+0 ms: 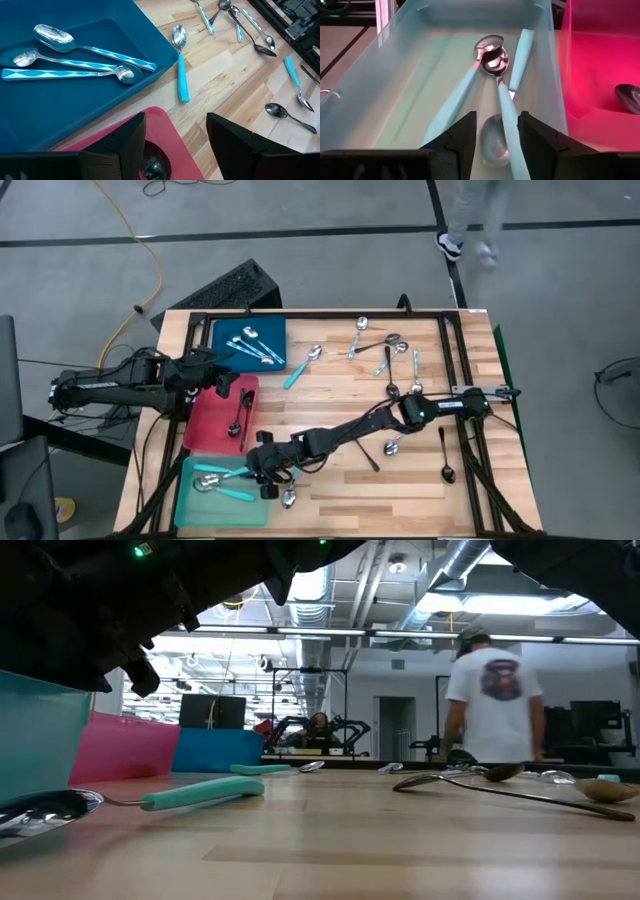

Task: Sort silverware by color (type)
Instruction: Put the blue patterned spoon into the blue bin

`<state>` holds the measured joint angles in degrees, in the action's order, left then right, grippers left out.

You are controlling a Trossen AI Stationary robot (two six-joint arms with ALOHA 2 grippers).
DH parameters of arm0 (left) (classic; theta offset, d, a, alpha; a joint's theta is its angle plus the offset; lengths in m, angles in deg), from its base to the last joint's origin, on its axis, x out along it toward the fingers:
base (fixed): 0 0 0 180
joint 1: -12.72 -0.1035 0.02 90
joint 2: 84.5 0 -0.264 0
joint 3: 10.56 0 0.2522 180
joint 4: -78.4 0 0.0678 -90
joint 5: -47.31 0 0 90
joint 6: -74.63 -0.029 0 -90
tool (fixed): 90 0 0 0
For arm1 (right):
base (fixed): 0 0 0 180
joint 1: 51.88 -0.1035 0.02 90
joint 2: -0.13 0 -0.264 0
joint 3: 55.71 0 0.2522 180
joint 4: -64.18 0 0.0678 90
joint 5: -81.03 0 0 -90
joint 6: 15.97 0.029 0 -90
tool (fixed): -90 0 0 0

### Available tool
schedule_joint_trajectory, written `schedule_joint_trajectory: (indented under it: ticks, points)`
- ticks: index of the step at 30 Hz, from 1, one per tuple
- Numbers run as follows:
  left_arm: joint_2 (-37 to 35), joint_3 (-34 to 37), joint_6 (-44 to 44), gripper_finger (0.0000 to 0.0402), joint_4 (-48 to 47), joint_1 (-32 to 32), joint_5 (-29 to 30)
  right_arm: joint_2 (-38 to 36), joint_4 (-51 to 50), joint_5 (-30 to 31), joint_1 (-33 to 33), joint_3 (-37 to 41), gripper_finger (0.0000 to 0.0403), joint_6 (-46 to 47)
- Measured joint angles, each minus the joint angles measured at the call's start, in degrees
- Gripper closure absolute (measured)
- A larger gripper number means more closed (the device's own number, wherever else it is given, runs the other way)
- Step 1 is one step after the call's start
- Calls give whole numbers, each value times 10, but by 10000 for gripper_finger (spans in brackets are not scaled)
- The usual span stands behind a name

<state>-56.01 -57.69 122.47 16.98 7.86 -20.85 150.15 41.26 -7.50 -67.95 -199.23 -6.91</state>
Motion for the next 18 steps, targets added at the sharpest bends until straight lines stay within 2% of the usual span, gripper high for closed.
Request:
schedule_joint_trajectory:
  ticks: [5,7,18]
  points:
    - [0,0,0,207,0,0,-2,-4,-31,0,7,-53,236,8]
    - [0,0,0,207,0,0,-2,-33,-14,-4,10,-37,236,2]
    - [0,0,-6,207,0,0,-2,-189,-224,3,28,-37,245,-55]
